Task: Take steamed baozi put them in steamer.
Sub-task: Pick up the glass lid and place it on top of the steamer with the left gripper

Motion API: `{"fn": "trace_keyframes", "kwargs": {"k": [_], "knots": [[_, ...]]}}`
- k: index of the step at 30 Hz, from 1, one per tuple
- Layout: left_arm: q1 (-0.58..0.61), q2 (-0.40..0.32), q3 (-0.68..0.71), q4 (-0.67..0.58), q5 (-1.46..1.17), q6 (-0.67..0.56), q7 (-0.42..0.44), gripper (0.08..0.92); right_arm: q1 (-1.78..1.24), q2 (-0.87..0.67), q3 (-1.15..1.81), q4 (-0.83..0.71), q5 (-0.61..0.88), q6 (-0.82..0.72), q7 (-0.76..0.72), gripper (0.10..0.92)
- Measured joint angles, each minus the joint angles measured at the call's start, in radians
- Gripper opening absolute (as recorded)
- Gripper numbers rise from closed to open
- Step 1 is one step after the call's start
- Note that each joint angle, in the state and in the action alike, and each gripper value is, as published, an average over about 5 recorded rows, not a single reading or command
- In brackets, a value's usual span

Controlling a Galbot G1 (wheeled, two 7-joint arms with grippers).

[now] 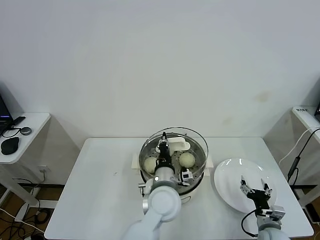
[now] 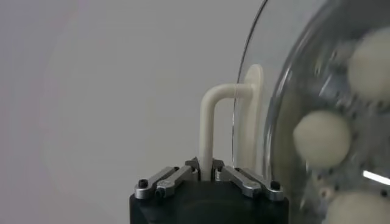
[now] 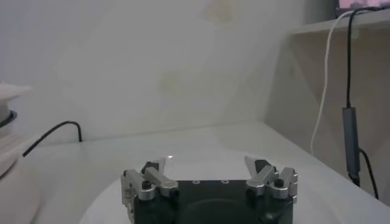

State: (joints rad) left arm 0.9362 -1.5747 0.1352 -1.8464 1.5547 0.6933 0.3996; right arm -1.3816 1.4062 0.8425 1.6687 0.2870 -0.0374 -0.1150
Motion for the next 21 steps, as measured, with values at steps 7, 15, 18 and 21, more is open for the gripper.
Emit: {"fn": "trace_keyframes", "kwargs": {"k": [7, 15, 18, 21], "knots": [[-0.001, -0.013, 0.024, 0.037, 0.028, 0.000, -0.022, 0.172, 0.001, 0.001, 0.003, -0.003, -0.001, 0.002, 0.000, 0.823], [-0.002, -0.018, 0.029, 0.075, 0.072, 0.000, -0.040, 0.172, 0.001, 0.005, 0.001, -0.007, -0.004, 0.004, 0.000, 0.823], [0.003, -0.019, 0.027, 0.080, 0.090, 0.000, -0.041, 0.172, 0.003, 0.007, 0.001, -0.008, -0.005, 0.004, 0.000, 0.823], [0.006, -0.020, 0.026, 0.087, 0.104, 0.000, -0.040, 0.172, 0.003, 0.009, 0.001, -0.008, -0.005, 0.004, 0.000, 0.823]]}}
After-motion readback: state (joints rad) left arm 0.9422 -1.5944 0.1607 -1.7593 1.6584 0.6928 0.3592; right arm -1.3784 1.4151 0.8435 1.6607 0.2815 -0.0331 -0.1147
